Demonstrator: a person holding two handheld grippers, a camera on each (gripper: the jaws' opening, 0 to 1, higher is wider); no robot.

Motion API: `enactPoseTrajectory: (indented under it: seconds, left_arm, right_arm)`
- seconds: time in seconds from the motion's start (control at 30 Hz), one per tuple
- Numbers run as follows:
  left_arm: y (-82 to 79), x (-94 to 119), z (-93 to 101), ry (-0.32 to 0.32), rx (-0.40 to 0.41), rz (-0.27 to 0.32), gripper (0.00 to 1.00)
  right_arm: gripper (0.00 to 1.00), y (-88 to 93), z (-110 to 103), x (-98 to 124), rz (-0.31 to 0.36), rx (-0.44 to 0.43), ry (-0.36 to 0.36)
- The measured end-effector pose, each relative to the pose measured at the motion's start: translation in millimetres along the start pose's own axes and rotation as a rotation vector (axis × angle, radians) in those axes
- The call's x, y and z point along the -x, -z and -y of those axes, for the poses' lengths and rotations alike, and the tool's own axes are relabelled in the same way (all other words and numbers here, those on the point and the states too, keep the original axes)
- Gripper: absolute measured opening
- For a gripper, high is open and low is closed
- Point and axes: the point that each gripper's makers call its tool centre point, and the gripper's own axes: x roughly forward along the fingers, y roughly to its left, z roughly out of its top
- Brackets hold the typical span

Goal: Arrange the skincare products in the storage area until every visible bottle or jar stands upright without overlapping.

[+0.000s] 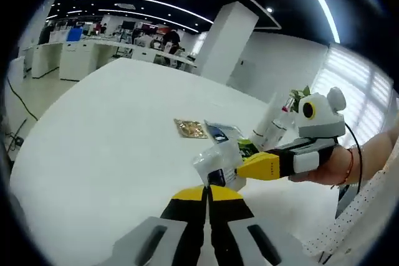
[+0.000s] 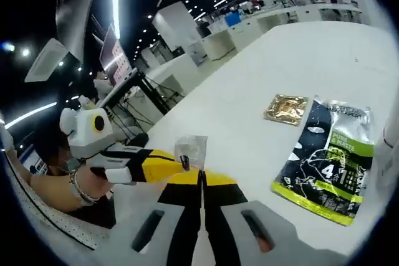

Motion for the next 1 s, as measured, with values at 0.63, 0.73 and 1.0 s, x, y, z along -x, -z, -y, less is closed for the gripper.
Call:
enactPoseTrajectory:
  seconds: [0.63, 0.73, 1.0]
  left_arm:
    - [-10.6, -69.4, -20.6, -0.158, -0.201, -0.170, 0.02]
    - [-6.5, -70.6, -25.6, -0.189, -0.194, -0.186, 0.02]
    - [-7.1, -69.9, -23.9, -0.176, -0.217, -0.177, 0.03]
  right_arm:
    - [0.04, -4.4, 66.9, -18.6, -0.073, 0.257, 0.293]
    - [0.02, -1.4, 73.6, -18.4, -0.094, 0.271, 0.320]
    - [0.00, 4.8, 63.6, -21.8, -0.117, 0.313, 0.289]
